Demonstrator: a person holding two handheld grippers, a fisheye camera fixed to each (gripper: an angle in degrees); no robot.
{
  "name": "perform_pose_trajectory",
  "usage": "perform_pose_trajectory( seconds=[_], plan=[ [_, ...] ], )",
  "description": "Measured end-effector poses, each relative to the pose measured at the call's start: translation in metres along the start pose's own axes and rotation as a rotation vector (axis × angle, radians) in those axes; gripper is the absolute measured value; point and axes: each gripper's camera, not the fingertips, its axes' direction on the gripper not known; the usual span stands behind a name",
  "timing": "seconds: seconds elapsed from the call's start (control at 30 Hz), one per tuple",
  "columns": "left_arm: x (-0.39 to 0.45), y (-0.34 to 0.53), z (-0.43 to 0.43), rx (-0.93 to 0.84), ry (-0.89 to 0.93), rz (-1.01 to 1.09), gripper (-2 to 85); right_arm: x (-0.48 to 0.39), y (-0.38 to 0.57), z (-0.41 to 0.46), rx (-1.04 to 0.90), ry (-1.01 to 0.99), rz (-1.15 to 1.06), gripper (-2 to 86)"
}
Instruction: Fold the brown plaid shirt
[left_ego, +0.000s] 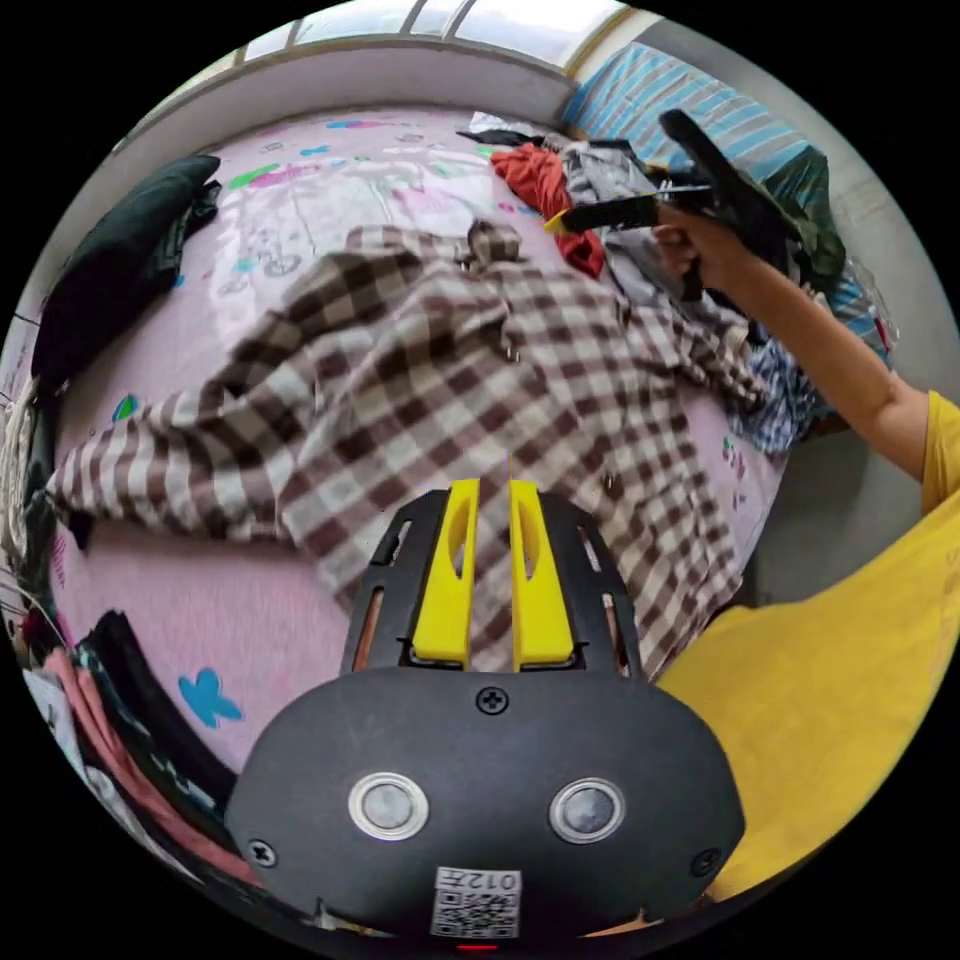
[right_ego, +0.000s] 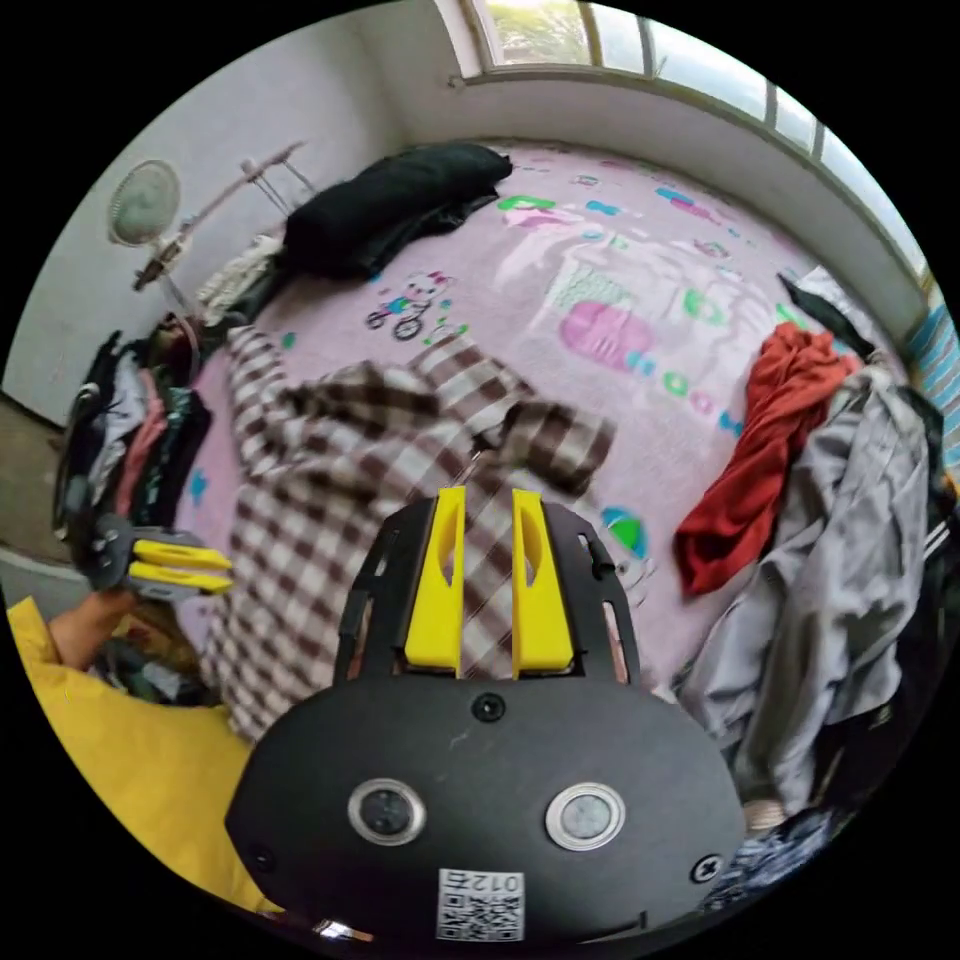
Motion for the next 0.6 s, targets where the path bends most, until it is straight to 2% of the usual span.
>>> perform_pose_trajectory(
  seconds=[0.13,0.27,0.47,0.6],
  plan=[
    [0.047,0.095,0.009,-0.148,-0.015,0.007,4.1,-0.011,0.129,0.022,-0.12,-0.231,0.09,6.1],
    [0.085,0.148,0.003,-0.197,-0.03,0.03,4.8,-0.013,0.223,0.047,-0.211,-0.373,0.228,6.3],
    [0.142,0.204,0.0,-0.273,-0.18,0.123,7.1,-0.009,0.288,0.054,-0.286,-0.427,0.284,6.6],
    [0.151,0.233,-0.012,-0.287,-0.27,0.049,8.4,-0.005,0.309,0.051,-0.297,-0.434,0.285,6.8]
  ],
)
